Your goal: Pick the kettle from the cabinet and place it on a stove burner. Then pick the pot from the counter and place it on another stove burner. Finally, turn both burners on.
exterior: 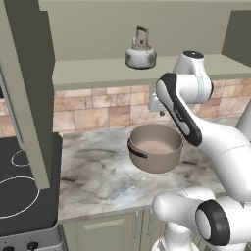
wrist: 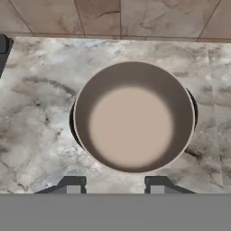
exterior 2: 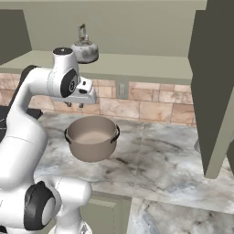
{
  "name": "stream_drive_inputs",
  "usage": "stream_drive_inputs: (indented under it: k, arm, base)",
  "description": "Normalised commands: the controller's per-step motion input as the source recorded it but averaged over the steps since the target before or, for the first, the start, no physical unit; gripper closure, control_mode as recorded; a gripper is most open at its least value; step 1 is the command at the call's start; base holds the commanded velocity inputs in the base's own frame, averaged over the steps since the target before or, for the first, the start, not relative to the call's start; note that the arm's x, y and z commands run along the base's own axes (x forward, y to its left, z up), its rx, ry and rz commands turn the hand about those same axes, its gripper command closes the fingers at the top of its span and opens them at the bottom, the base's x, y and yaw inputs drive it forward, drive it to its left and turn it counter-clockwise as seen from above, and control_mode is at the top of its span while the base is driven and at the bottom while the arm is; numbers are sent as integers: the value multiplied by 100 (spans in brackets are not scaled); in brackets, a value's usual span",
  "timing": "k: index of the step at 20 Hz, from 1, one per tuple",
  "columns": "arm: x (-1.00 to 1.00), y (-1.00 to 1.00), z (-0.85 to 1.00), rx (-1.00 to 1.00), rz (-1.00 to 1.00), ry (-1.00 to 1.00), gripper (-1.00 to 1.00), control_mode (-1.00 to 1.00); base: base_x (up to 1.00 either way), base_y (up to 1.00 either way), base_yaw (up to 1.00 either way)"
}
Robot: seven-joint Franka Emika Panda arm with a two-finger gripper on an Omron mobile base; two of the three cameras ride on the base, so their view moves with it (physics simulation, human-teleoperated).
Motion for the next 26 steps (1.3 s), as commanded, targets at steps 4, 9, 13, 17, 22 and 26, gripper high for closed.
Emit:
stream_drive_inputs:
  k: [4, 9, 13, 17, 22, 26]
  arm:
    - [-1, 0, 0, 0, 0, -3, -100, -100]
    - [-9, 0, 4, 0, -2, -10, -100, -100]
    - [-11, 0, 14, 0, -2, -18, -100, -100]
    - [-5, 0, 21, -1, -1, -21, -100, -100]
    - [0, 4, 29, -1, 0, -26, -100, -100]
    - [0, 6, 36, -2, 0, -27, -100, -100]
  base:
    - [0, 0, 0]
    - [0, 0, 0]
    - [0, 0, 0]
    - [0, 0, 0]
    - [0, 0, 0]
    - [0, 0, 0]
